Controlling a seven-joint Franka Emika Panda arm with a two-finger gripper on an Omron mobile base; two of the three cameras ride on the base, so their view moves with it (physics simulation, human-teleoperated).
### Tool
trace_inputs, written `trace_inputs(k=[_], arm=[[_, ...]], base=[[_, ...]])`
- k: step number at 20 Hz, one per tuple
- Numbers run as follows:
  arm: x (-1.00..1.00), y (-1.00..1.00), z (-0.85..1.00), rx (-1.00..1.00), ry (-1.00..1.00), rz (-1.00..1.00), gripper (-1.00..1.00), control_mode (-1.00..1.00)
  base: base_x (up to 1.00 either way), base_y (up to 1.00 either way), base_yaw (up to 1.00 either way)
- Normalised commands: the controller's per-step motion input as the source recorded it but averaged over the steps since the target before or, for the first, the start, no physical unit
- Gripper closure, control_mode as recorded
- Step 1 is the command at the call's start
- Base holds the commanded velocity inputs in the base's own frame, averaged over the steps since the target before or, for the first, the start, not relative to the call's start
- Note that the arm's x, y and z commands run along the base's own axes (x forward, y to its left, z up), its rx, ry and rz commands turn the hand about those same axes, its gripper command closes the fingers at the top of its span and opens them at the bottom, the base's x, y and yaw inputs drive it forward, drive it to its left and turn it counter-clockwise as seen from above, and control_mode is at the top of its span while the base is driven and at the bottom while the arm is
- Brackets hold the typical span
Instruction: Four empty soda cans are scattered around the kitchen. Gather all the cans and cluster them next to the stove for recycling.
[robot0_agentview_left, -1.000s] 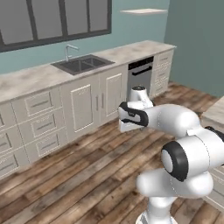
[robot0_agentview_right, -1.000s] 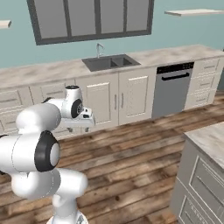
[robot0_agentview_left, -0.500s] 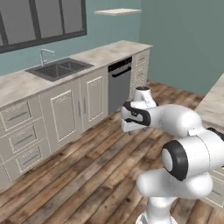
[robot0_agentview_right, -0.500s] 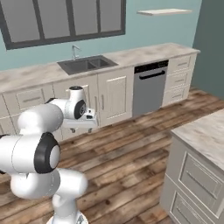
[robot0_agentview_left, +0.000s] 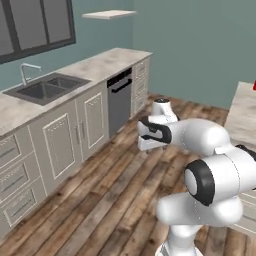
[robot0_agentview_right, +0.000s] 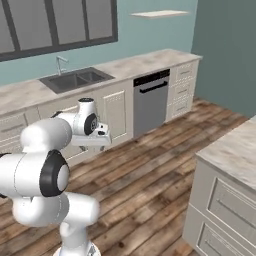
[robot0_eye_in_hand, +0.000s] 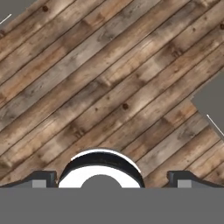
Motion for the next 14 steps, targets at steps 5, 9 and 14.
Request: trace_inputs(k=[5,9,14], arm=[[0.00,0.00,0.00,0.00,0.00,0.00,-1.00,1.00],[0.00,0.00,0.00,0.00,0.00,0.00,-1.00,1.00],[0.00,0.00,0.00,0.00,0.00,0.00,-1.00,1.00]], base=[[0.47,0.36,-0.34],[0.30,0.27,-0.39],[0.24,0.23,-0.40]])
